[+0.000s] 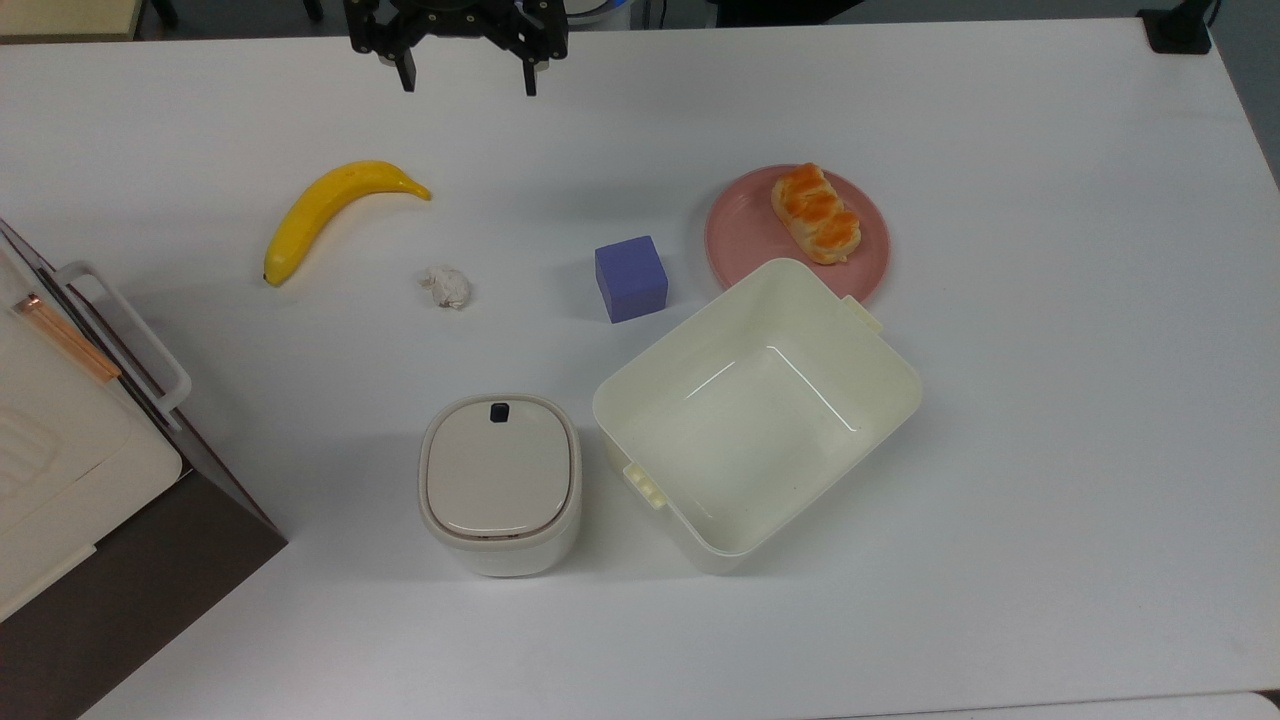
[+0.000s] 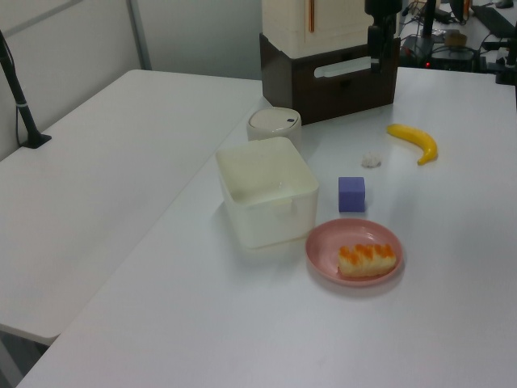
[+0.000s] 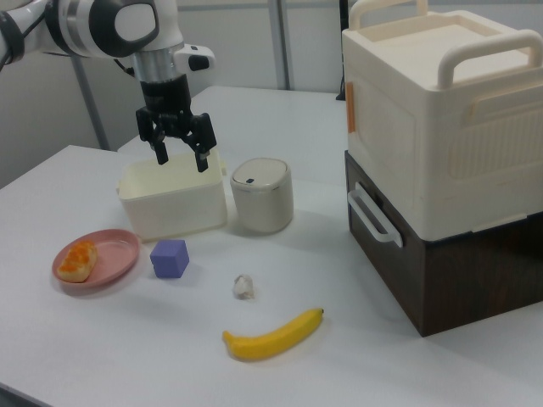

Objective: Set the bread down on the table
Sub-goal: 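Move the open gripper toward the bread roll on the pink plate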

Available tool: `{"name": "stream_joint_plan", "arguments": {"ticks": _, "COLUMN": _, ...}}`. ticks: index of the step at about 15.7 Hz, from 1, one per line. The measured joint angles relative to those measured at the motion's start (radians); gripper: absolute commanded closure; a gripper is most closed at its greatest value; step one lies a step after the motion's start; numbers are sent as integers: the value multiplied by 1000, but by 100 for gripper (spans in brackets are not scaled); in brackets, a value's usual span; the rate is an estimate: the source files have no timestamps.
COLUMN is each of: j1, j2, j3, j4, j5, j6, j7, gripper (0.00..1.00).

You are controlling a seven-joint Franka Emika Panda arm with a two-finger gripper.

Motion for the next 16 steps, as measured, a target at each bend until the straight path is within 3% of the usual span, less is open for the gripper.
{"name": "stream_joint_plan", "arguments": {"ticks": 4, "j1": 54, "j2": -6, "j3": 0, "j4": -41, "j5": -70, "j6": -33, "j7": -106, "gripper": 0}}
{"name": "stream_joint_plan", "arguments": {"ticks": 8, "j1": 147, "j2": -55, "j3": -2, "j4": -162, "j5": -107, "j6": -6, "j7": -111, "gripper": 0}}
{"name": "stream_joint_plan", "arguments": {"ticks": 16, "j1": 366, "j2": -78, "j3": -14, "j4": -355, "j5": -167, "j6": 169, "j7": 165, "gripper": 0}}
